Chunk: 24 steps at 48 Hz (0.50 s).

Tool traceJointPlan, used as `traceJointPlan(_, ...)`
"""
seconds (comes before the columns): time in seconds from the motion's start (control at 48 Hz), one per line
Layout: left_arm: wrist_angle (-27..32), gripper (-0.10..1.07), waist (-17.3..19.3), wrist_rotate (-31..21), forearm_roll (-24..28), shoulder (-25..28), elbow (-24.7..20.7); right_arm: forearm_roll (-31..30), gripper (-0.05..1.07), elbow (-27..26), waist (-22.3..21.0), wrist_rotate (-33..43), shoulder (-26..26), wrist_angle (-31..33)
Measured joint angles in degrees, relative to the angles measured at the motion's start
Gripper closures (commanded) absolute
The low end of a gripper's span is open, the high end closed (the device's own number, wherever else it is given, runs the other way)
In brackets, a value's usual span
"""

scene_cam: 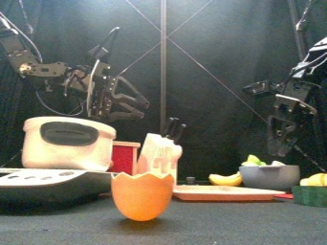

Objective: Grab corn

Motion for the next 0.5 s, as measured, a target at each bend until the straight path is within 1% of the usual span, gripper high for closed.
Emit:
traceJointPlan(0.146, 0.0, 0.13, 0.0, -0.1, 0.1, 0.0, 0.0, 6.5, 0.04, -0.1, 7.1, 0.1, -2.3, 3.2)
traceJointPlan(0.229, 0.1, 0.13, 0.0, -0.1, 0.1, 0.0, 0.0, 9.3, 0.04, -0.1, 11.4, 0.6, -2.0, 4.4)
traceJointPlan(0.271, 0.0, 0.13, 0.0, 0.0, 0.1, 0.0, 0.0, 10.2, 0.04, 0.0, 12.9, 0.7, -1.5, 4.9)
traceJointPlan(0.375, 0.1, 0.13, 0.0, 0.0, 0.0, 0.0, 0.0, 11.1, 0.04, 0.3, 15.0, 2.4, 0.4, 6.0)
traceJointPlan(0.5, 0.0, 0.13, 0.0, 0.0, 0.1, 0.0, 0.1, 11.1, 0.04, 1.5, 15.4, 3.7, 1.3, 6.8)
